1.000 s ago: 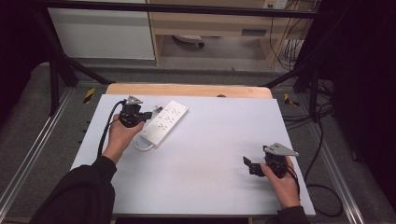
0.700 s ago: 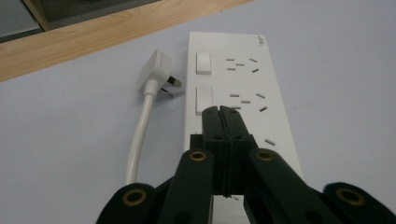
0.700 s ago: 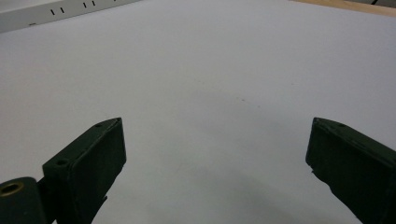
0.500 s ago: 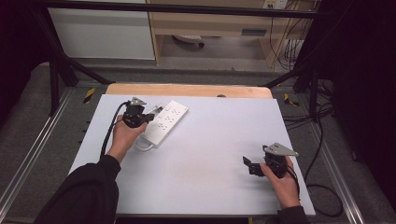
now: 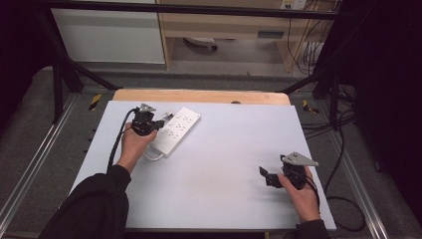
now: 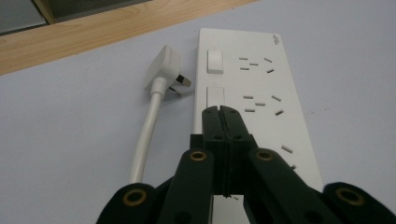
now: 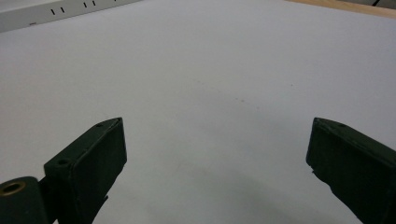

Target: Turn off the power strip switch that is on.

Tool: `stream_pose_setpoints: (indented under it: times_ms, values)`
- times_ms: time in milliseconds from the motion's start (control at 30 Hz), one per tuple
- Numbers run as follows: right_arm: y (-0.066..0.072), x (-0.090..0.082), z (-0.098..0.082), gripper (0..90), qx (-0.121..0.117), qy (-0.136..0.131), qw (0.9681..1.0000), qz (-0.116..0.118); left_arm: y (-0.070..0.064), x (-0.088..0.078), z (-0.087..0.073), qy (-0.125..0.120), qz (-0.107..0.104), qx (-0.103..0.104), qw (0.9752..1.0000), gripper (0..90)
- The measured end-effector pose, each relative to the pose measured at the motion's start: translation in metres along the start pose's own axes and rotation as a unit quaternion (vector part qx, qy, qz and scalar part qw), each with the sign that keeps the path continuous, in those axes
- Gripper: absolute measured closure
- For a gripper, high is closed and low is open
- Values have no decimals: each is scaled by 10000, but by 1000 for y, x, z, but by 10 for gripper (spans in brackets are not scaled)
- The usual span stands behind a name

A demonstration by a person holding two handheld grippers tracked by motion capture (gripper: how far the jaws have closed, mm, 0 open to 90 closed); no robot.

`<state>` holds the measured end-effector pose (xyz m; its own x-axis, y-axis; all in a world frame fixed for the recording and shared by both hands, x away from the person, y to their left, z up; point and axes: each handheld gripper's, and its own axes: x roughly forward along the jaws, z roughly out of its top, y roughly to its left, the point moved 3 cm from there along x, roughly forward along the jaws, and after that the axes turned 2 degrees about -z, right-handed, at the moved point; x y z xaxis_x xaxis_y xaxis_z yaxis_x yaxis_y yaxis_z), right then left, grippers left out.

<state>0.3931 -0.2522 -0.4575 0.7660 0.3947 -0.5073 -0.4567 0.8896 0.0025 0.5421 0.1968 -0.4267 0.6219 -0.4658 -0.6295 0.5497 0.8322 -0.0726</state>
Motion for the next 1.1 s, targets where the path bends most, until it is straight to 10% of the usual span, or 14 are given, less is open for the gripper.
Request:
stream_pose_setpoints:
  times_ms: [1100]
  values:
    - [0,0,1,56,-12,-17,10000,27,-1,17,-6,276,15,87,9996,900]
